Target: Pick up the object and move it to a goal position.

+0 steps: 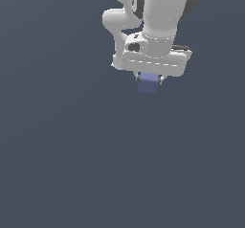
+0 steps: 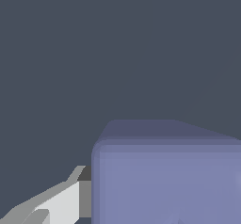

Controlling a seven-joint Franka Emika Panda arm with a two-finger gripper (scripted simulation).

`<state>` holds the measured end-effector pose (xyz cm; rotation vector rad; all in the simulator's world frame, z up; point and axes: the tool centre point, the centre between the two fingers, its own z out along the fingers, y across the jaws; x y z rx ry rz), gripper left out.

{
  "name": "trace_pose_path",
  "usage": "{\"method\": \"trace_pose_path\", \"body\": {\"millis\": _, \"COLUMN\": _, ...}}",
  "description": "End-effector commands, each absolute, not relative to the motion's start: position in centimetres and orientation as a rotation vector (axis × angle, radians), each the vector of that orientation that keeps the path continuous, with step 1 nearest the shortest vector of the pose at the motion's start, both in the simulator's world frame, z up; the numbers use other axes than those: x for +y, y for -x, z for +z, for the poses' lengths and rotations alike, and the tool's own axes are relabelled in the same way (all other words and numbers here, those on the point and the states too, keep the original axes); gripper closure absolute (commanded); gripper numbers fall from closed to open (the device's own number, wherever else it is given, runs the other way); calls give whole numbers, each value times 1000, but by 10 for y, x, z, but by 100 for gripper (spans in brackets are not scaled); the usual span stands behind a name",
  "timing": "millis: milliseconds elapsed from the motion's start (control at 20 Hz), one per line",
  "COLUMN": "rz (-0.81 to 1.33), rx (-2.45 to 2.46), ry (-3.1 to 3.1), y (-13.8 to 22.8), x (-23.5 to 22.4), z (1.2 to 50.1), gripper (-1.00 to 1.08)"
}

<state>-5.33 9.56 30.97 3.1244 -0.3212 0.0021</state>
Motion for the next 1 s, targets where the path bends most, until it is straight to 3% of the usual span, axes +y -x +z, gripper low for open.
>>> {"method": "trace_pose_path", "body": {"millis": 0, "rz": 1, "rx": -322, "ry": -3124, "y": 61, "x": 100, "z": 333, "gripper": 108}}
{"method": "trace_pose_path", "body": {"millis": 450, "rz": 0, "rx": -321, "ry": -3124, "y": 77, "x": 111, "z": 392, "gripper": 108}}
{"method": "trace_pose_path", "body": {"millis": 950, "rz": 0, "rx": -321, "ry": -3125, "y": 78, "x": 114, "z": 405, "gripper": 108}}
